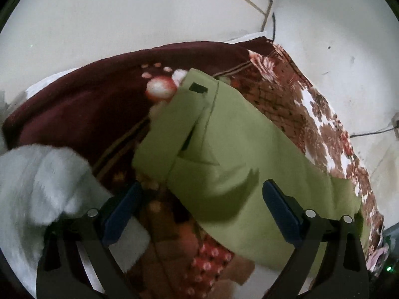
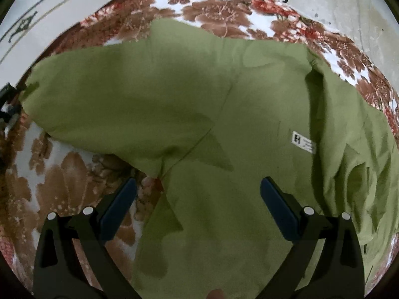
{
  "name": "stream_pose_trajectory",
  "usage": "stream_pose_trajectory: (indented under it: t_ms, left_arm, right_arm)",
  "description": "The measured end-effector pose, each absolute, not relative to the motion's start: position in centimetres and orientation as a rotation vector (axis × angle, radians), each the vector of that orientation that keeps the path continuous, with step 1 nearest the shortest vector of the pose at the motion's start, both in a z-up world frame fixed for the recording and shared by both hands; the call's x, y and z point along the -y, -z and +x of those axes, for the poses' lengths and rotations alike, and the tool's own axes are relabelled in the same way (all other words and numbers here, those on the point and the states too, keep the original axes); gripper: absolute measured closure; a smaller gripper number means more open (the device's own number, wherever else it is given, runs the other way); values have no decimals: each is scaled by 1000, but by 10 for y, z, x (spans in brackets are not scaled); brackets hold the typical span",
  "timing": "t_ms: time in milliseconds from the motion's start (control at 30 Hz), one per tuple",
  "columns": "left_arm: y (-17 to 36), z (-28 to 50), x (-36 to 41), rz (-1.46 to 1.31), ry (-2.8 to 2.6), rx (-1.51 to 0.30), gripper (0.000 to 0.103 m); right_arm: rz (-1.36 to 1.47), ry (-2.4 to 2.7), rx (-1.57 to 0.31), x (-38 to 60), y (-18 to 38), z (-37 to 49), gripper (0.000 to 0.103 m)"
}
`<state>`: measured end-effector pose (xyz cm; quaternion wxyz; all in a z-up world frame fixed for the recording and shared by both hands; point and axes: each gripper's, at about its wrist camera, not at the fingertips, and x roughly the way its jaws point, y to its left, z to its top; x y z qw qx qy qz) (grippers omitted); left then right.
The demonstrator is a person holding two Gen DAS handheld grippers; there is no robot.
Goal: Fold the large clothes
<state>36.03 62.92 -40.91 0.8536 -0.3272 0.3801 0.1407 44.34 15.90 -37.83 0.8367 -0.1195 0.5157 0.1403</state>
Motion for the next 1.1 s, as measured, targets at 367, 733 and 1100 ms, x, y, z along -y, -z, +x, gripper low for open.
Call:
stream_pose_trajectory:
  t_ms: [367,733,1100]
  left_arm:
    - [411,381,-645,-726,-319,-845,65]
    - [315,382,-593,-698,-191,-673,94]
    - [189,424,-443,-519,41,-568,95]
  right_arm:
    - [-241,-318,-1133,-192,399,450,5]
    - [-278,-297,-1155,-197,415,453,5]
    - [-320,-343,-1111,-200,424,442,4]
